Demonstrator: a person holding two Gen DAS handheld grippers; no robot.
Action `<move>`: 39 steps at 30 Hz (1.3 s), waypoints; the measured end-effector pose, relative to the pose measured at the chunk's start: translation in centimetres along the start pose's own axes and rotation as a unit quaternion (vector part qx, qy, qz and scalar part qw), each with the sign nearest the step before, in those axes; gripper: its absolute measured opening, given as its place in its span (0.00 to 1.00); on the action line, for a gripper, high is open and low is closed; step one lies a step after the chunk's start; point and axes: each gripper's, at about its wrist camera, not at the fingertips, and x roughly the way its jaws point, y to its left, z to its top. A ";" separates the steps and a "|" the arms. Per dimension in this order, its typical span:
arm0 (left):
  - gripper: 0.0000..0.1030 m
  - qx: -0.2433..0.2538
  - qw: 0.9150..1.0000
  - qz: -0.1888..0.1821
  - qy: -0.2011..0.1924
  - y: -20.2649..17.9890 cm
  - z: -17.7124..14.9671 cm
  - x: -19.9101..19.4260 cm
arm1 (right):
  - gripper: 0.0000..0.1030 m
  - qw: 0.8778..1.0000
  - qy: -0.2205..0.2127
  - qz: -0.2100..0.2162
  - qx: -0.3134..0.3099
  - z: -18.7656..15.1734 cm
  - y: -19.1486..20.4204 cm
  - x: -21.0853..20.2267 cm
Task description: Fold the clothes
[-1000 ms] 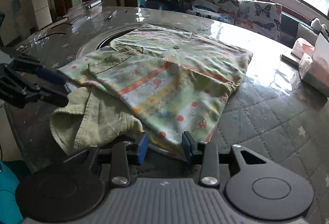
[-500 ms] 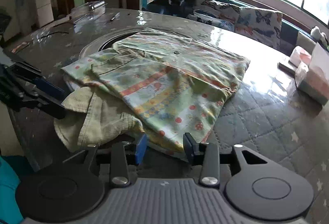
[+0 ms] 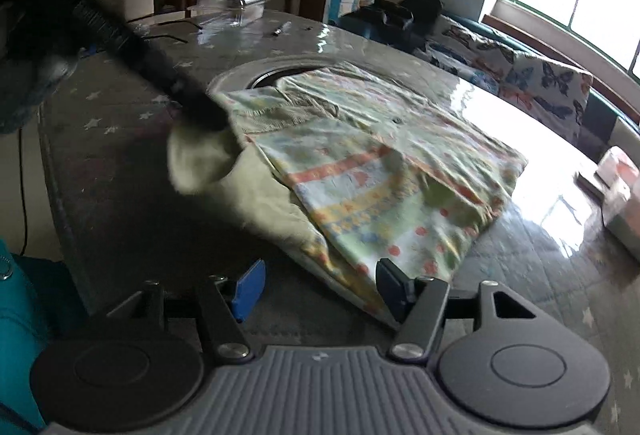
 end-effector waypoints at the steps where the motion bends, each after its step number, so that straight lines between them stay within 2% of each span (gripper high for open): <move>1: 0.12 -0.001 1.000 -0.003 -0.002 0.0 0.4 0.1 | 0.61 1.000 -0.004 0.004 -0.002 0.2 0.1 0.3; 3: 0.12 0.000 1.000 -0.006 -0.005 0.1 1.0 0.4 | 0.61 1.000 -0.014 0.007 -0.009 0.8 0.3 0.9; 6: 0.12 0.003 1.000 -0.007 -0.005 0.3 1.2 0.7 | 0.53 0.999 -0.028 0.016 -0.007 1.8 0.5 1.8; 10: 0.14 0.014 1.000 -0.006 -0.003 0.9 0.5 0.0 | 0.27 0.998 -0.029 0.045 0.017 3.1 -0.1 2.8; 11: 0.15 0.018 1.000 -0.001 -0.006 1.2 0.2 -0.4 | 0.25 0.998 -0.029 0.050 0.024 3.3 -0.3 3.0; 12: 0.17 0.021 1.000 0.003 -0.008 1.5 -0.1 -0.7 | 0.23 0.998 -0.030 0.054 0.034 3.6 -0.6 3.0; 14: 0.30 0.026 0.999 0.015 -0.011 1.9 -0.8 -1.4 | 0.19 0.996 -0.033 0.062 0.054 4.1 -1.3 2.8; 15: 0.43 0.034 0.999 0.025 -0.016 2.1 -1.2 -1.8 | 0.19 0.995 -0.036 0.066 0.063 4.2 -1.6 2.7; 18: 0.46 0.075 0.995 0.062 -0.036 2.2 -2.4 -2.9 | 0.17 0.993 -0.042 0.074 0.086 4.7 -2.4 2.3; 22: 0.50 0.120 0.987 0.104 -0.040 2.2 -3.5 -2.7 | 0.14 0.991 -0.051 0.075 0.103 5.3 -3.2 2.1; 28: 0.50 0.198 0.966 0.158 -0.054 2.1 -4.6 -0.8 | 0.13 0.990 -0.059 0.070 0.111 5.7 -3.4 2.0; 32: 0.49 0.268 0.945 0.177 -0.066 2.0 -5.8 0.2 | 0.11 0.989 -0.062 0.069 0.118 5.5 -3.4 2.0; 36: 0.34 0.327 0.922 0.195 -0.076 2.0 -6.6 0.9 | 0.09 0.988 -0.065 0.067 0.124 5.5 -3.3 2.0; 37: 0.26 0.335 0.918 0.195 -0.079 2.0 -6.7 0.9 | 0.08 0.988 -0.067 0.067 0.124 5.5 -3.3 1.9; 39: 0.16 0.346 0.915 0.191 -0.082 2.0 -6.8 0.9 | 0.07 0.987 -0.071 0.068 0.125 5.5 -3.3 1.7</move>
